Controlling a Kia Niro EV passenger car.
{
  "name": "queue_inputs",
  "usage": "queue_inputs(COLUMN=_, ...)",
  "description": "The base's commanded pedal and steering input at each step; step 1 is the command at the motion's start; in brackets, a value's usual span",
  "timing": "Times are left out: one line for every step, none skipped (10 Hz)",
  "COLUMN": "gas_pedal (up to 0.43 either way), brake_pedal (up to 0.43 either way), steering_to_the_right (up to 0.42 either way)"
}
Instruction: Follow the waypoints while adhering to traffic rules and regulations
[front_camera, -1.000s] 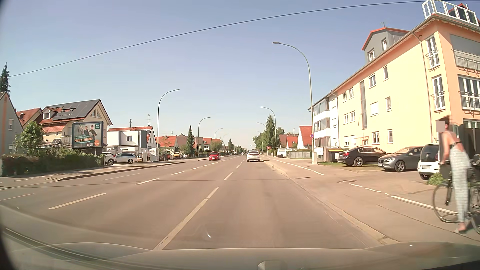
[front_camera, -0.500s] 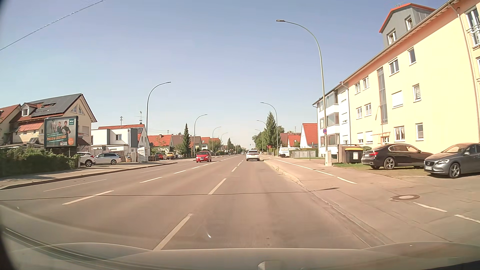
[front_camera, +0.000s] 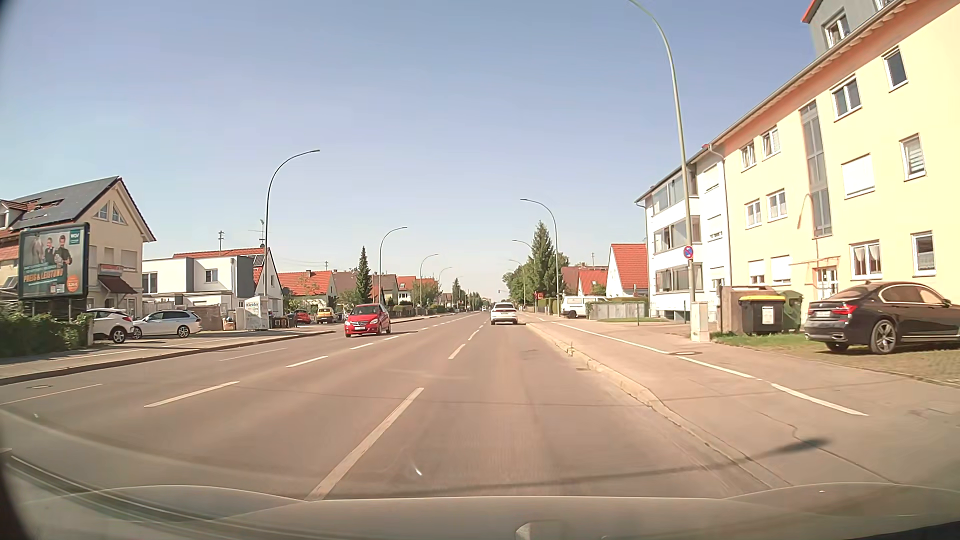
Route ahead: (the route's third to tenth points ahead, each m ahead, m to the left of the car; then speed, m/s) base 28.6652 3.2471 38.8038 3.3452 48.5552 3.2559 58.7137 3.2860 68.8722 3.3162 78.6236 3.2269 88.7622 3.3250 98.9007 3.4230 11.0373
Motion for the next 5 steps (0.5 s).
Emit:
queue_inputs(gas_pedal=0.169, brake_pedal=0.0, steering_to_the_right=-0.005)
queue_inputs(gas_pedal=0.169, brake_pedal=0.0, steering_to_the_right=-0.006)
queue_inputs(gas_pedal=0.169, brake_pedal=0.0, steering_to_the_right=-0.006)
queue_inputs(gas_pedal=0.169, brake_pedal=0.0, steering_to_the_right=-0.006)
queue_inputs(gas_pedal=0.169, brake_pedal=0.0, steering_to_the_right=-0.005)
